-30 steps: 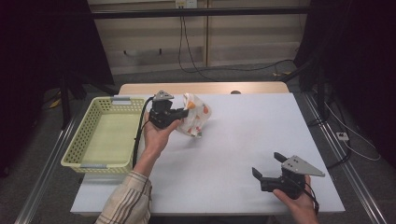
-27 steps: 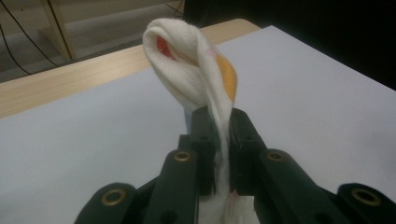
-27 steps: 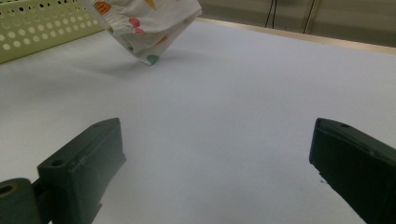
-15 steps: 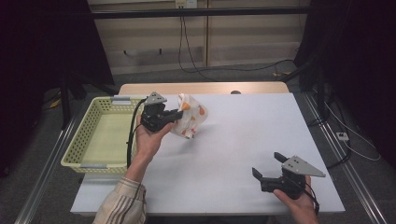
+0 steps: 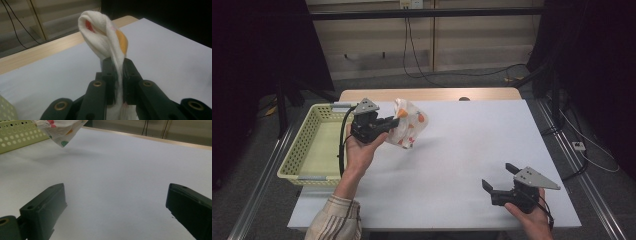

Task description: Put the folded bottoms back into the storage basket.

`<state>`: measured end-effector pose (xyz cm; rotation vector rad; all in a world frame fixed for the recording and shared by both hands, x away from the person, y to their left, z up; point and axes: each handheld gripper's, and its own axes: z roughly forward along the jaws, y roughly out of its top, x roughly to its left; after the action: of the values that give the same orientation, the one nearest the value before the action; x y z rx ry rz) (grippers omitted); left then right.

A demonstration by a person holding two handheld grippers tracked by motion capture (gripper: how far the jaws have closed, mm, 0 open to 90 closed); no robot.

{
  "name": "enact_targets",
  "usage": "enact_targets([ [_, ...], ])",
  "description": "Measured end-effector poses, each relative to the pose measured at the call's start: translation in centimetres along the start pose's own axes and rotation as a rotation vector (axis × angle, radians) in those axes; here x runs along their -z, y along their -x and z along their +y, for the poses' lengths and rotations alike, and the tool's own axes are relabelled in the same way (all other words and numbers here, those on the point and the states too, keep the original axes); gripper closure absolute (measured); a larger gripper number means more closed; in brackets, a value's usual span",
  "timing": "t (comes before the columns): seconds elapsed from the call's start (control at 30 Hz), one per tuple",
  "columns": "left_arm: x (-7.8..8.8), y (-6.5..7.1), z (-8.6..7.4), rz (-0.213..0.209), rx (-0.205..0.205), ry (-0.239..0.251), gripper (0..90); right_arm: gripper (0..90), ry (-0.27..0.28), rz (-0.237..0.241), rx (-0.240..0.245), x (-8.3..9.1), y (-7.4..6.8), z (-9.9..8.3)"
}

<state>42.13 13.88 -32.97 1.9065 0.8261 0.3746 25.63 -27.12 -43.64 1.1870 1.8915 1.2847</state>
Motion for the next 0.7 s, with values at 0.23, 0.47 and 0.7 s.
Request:
enact_targets([
  [0.23,0.8,-0.1,-0.1,0.012,-0.007,-0.004,82.8,2.7,-0.002,0.001,0.000,0.0,0.0,0.0],
  [0.47,1.8,-0.5,-0.2,0.023,-0.004,0.011,82.8,2.7,-0.002,0.001,0.001,0.0,0.0,0.0],
  [0.7,3.0,-0.9,0.0,0.033,0.001,0.032,82.8,2.7,-0.001,0.006,0.003,0.0,-0.1,0.0],
])
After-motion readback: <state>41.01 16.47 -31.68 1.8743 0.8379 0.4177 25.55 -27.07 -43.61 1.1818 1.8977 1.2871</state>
